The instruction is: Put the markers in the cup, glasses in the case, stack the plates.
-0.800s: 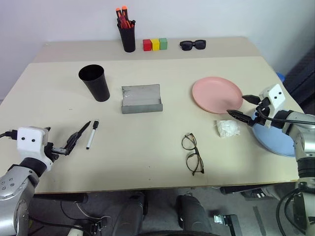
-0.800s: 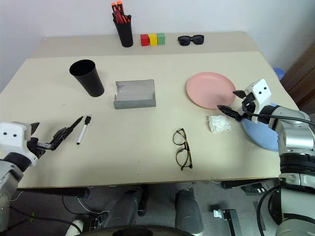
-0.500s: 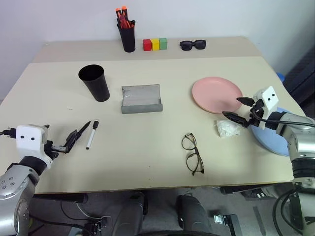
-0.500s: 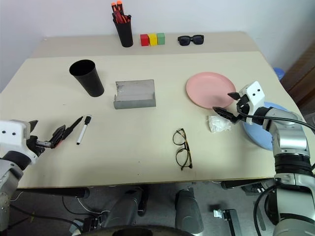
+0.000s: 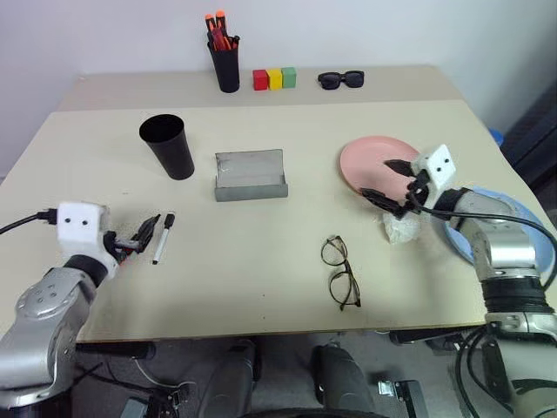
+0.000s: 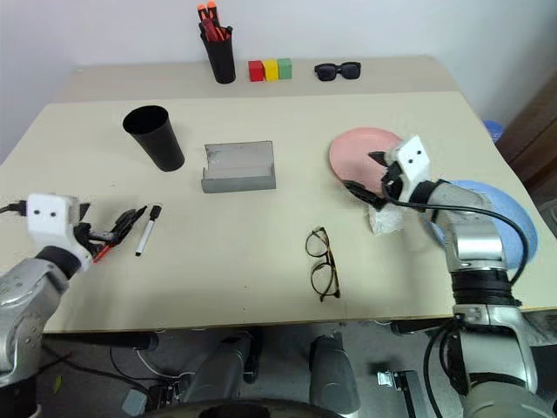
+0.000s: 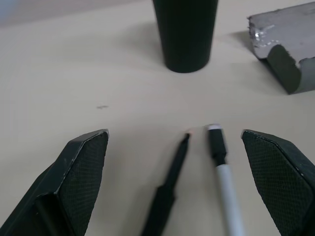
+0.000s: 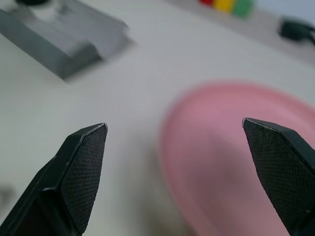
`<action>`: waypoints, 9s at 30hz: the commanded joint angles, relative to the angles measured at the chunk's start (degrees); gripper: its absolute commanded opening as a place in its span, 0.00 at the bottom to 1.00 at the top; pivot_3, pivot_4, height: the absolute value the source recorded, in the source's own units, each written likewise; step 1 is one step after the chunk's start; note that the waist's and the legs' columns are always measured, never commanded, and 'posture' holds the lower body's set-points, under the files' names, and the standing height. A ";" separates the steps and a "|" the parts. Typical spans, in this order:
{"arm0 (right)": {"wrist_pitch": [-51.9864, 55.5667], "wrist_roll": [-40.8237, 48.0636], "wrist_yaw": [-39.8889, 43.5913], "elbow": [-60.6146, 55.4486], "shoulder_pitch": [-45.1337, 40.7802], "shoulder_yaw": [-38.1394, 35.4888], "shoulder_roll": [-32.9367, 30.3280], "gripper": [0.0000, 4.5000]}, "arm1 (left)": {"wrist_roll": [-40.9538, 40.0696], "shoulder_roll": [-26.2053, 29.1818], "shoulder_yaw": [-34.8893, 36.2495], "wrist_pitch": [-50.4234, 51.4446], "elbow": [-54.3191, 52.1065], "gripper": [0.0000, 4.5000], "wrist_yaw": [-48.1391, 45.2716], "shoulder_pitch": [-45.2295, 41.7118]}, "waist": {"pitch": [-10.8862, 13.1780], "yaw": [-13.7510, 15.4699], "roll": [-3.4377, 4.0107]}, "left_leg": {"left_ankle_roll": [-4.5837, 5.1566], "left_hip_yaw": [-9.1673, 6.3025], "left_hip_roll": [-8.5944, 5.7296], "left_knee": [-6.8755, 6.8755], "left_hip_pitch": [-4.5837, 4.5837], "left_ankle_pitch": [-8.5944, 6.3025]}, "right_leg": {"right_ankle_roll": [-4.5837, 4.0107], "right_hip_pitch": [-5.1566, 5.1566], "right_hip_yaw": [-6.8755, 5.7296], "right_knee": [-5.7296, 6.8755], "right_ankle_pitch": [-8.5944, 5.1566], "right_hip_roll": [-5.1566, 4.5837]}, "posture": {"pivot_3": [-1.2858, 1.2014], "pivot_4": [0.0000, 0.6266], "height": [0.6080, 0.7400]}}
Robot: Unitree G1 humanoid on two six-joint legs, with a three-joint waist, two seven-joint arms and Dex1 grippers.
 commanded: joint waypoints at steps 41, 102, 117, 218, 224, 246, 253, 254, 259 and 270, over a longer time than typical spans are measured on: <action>1.64 1.74 -0.08 -14.67 1.33 13.40 13.06 1.00 | -25.55 -6.15 5.32 47.19 1.47 0.01 32.11 -18.94 | -0.02 0.05 -0.08 | -0.12 -0.27 -0.13 0.01 0.05 0.03 | 0.30 0.04 -0.05 0.09 0.16 0.09 | 0.52 0.24 1.00; -5.50 -4.01 -16.17 -7.02 -8.18 15.31 32.44 1.00 | 19.98 -14.85 -9.21 -50.95 56.00 0.71 27.88 -46.63 | 0.01 -0.24 -0.26 | -0.16 -0.02 -0.19 -0.07 -0.01 0.11 | 0.44 -0.09 -0.07 0.19 0.32 0.23 | 0.52 0.24 1.00; -2.66 -1.55 -11.51 -8.28 -6.94 13.77 27.31 1.00 | -14.92 4.84 7.43 18.51 7.56 0.71 12.19 -20.80 | 0.02 -1.87 -0.24 | -0.18 -0.36 -0.11 -0.10 0.04 0.11 | 0.41 -0.11 -0.06 0.27 0.29 0.27 | 0.52 0.24 1.00; -7.19 -4.52 -15.53 -3.93 -9.54 12.61 27.43 1.00 | 19.70 -12.02 -9.34 -50.47 57.99 0.52 18.78 -43.95 | -0.03 -0.28 -0.53 | -0.26 -0.14 -0.18 -0.13 -0.01 0.17 | 0.39 -0.10 -0.14 0.18 0.34 0.26 | 0.52 0.24 1.00; -6.98 -4.52 -15.39 -4.40 -9.23 12.71 27.60 1.00 | 18.27 -12.52 -8.47 -50.65 57.71 0.95 19.47 -44.32 | -0.03 -0.27 -0.53 | -0.26 -0.14 -0.18 -0.12 -0.01 0.17 | 0.39 -0.10 -0.14 0.18 0.34 0.26 | 0.52 0.24 1.00; 4.77 1.13 2.71 -18.28 1.02 9.92 3.41 1.00 | 3.08 7.22 -27.36 -11.84 28.67 0.98 -29.17 -35.46 | 0.01 -0.62 -0.45 | -0.22 -0.12 -0.07 -0.11 0.02 0.14 | 0.34 -0.04 -0.12 0.12 0.30 0.33 | 0.52 0.24 1.00; 5.32 1.34 2.47 -20.28 3.19 8.77 2.13 1.00 | 9.41 5.36 -35.50 -12.44 45.53 0.98 -36.98 -43.81 | 0.03 0.04 -0.48 | -0.21 -0.14 -0.09 -0.05 -0.03 0.14 | 0.35 -0.01 -0.13 0.06 0.30 0.31 | 0.52 0.24 1.00; 5.52 1.41 2.42 -20.75 3.57 8.59 1.96 1.00 | 10.45 4.98 -36.38 -13.30 47.92 0.98 -38.04 -45.06 | 0.03 0.01 -0.49 | -0.21 -0.13 -0.10 -0.04 -0.05 0.14 | 0.35 -0.03 -0.13 0.05 0.30 0.30 | 0.52 0.24 1.00; 6.02 0.97 1.44 -22.73 5.83 7.72 0.98 1.00 | 14.06 2.51 -38.57 -17.86 59.10 0.86 -43.32 -50.66 | 0.03 -0.02 -0.49 | -0.20 -0.13 -0.11 -0.04 -0.05 0.14 | 0.37 -0.01 -0.14 0.04 0.30 0.26 | 0.52 0.24 1.00; 6.17 1.16 0.60 -23.82 7.63 6.62 -0.25 1.00 | 17.58 3.19 -38.25 -26.03 62.32 0.01 -50.39 -51.26 | 0.04 -0.13 -0.50 | -0.18 -0.16 -0.09 -0.05 -0.06 0.13 | 0.37 -0.04 -0.14 0.06 0.30 0.23 | 0.52 0.24 1.00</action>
